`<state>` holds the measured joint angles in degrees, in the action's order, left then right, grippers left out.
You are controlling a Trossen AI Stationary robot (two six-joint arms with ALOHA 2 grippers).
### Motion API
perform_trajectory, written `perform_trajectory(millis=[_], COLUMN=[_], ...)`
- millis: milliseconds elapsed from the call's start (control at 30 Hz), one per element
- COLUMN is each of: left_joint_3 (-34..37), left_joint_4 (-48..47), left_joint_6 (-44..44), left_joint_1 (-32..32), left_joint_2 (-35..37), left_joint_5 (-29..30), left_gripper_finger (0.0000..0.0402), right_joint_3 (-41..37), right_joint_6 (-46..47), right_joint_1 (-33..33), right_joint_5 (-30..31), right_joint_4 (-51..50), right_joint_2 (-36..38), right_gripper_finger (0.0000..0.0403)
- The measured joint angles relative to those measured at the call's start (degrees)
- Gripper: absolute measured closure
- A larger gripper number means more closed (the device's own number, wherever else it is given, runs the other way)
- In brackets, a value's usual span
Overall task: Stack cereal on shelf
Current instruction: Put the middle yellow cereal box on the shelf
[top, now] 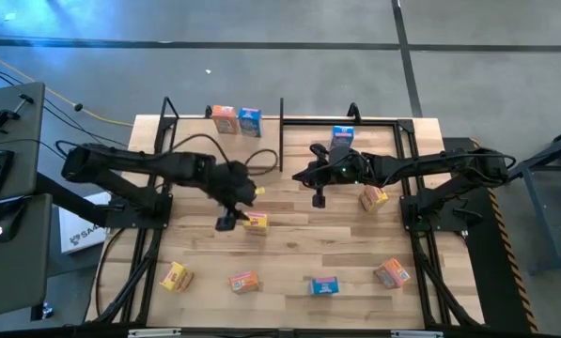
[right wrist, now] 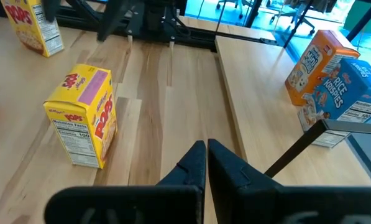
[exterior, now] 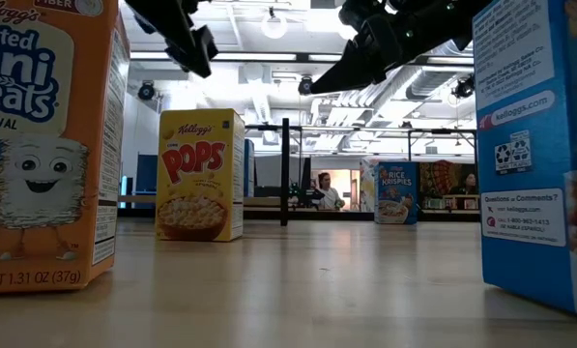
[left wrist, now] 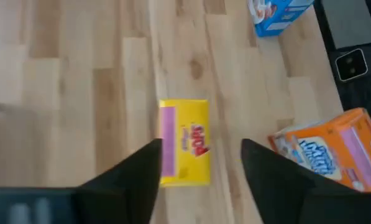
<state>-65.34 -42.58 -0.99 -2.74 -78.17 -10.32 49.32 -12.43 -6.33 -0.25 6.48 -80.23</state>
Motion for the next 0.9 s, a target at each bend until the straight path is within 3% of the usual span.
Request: perform_trajectory(millis=[167, 333, 667, 900], left_joint_3=[0.0, 0.02, 0.04, 0.04], left_joint_4=[0.81, 2.74, 2.36, 1.48], left_joint_6=[-2.04, -1.96, -1.35, -1.32], left_joint_1=[-2.61, -3.12, -3.58, -4.09], left_joint_2=[-3.34, -7.28, -10.64, -10.6], left_joint_5=[6.02, 6.7, 9.17, 9.76], left_gripper_finger=[0.0136, 0.0121, 0.0127, 0.0173], right_joint_3=[0.0, 0.0, 0.0, 0.0], right_joint_6=[-0.49, -0.61, -0.7, -1.55], right_joint_1=[0.0, 0.0, 0.0, 0.0], right_joint_5=[0.0, 0.0, 0.0, 0.0], right_joint_4=[-0.22, -0.24, -0.68, -0.68], right_joint_2=[0.0, 0.0, 0.0, 0.0], right_gripper_finger=[0.0403, 0.0403, 0.0403, 0.0403])
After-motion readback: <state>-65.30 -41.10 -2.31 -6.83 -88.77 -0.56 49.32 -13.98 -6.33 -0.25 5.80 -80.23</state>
